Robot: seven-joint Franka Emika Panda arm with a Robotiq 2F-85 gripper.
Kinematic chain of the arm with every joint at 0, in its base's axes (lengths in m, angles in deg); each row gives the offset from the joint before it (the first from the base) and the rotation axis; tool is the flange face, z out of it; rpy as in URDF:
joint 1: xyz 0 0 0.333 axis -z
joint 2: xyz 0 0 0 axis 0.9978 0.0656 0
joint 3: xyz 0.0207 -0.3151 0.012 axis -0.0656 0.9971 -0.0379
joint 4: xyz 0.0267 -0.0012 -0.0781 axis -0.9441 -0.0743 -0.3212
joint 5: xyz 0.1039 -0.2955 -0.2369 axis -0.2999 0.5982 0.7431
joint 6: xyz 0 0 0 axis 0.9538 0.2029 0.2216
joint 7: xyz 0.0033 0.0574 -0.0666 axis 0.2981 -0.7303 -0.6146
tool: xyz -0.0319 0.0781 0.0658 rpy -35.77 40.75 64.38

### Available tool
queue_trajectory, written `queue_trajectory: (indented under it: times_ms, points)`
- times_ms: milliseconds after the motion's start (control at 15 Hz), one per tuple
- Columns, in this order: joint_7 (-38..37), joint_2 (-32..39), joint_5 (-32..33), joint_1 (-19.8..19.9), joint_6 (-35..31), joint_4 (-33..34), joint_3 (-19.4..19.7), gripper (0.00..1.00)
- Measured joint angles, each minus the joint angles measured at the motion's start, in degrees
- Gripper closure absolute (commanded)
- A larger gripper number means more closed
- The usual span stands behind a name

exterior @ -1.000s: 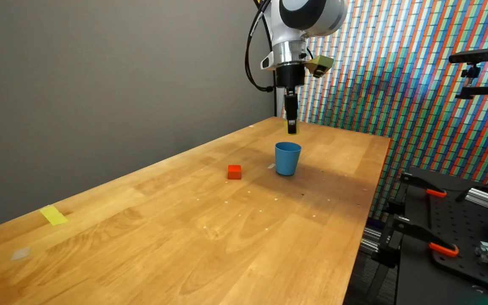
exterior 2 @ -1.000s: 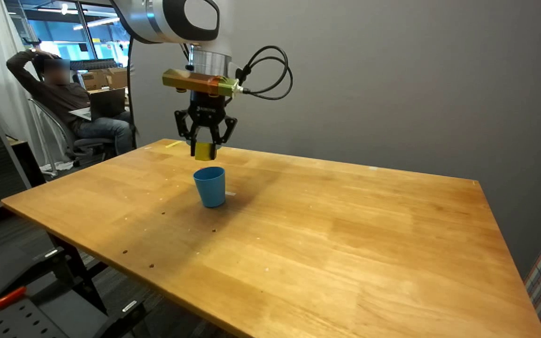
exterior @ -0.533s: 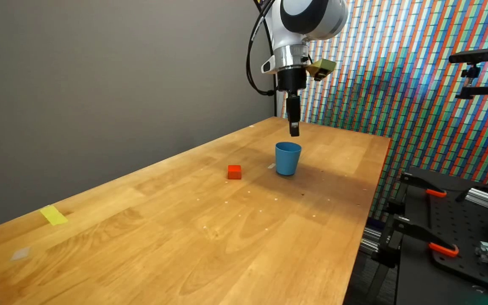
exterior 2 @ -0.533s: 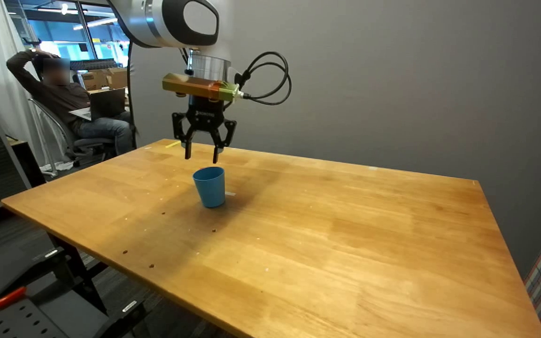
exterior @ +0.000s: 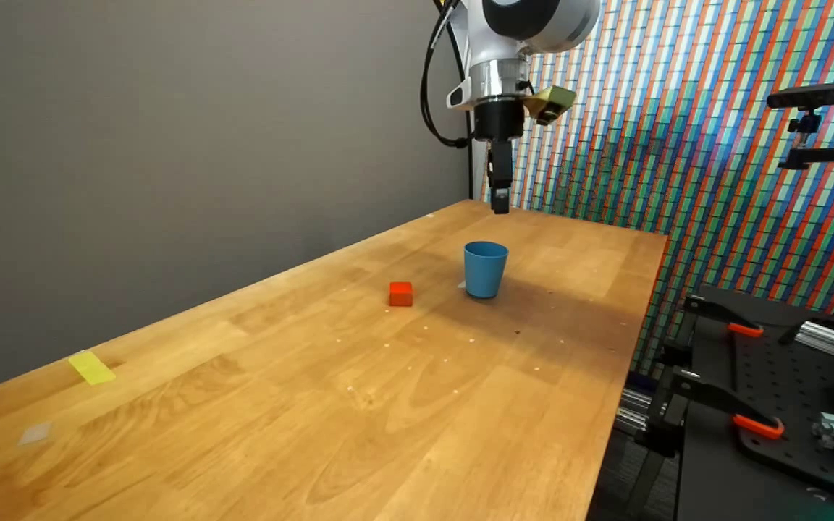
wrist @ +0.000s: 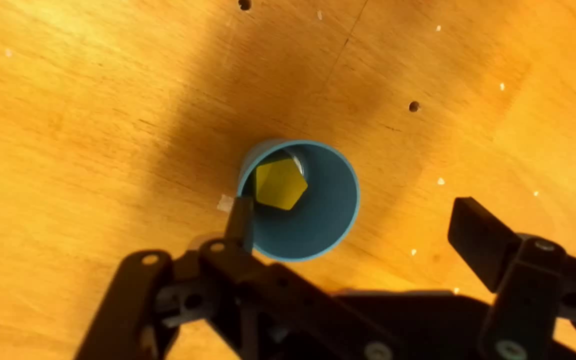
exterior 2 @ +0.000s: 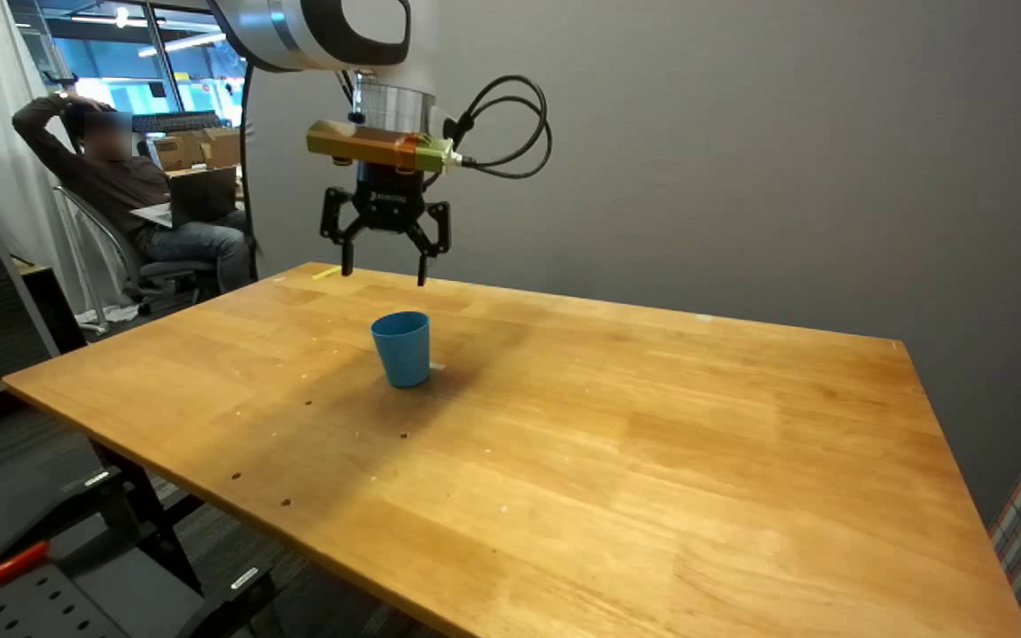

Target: Put the yellow block in the cup

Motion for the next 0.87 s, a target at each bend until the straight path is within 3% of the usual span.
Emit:
queue_trajectory:
  times_ms: [667, 867]
  points:
    - [-3.76, -13.42, -0.01, 0.02, 0.24, -2.89, 1.01, 0.0]
    - [-3.81, -13.52, 0.0, -0.15, 0.25, -3.07, 1.06, 0.0]
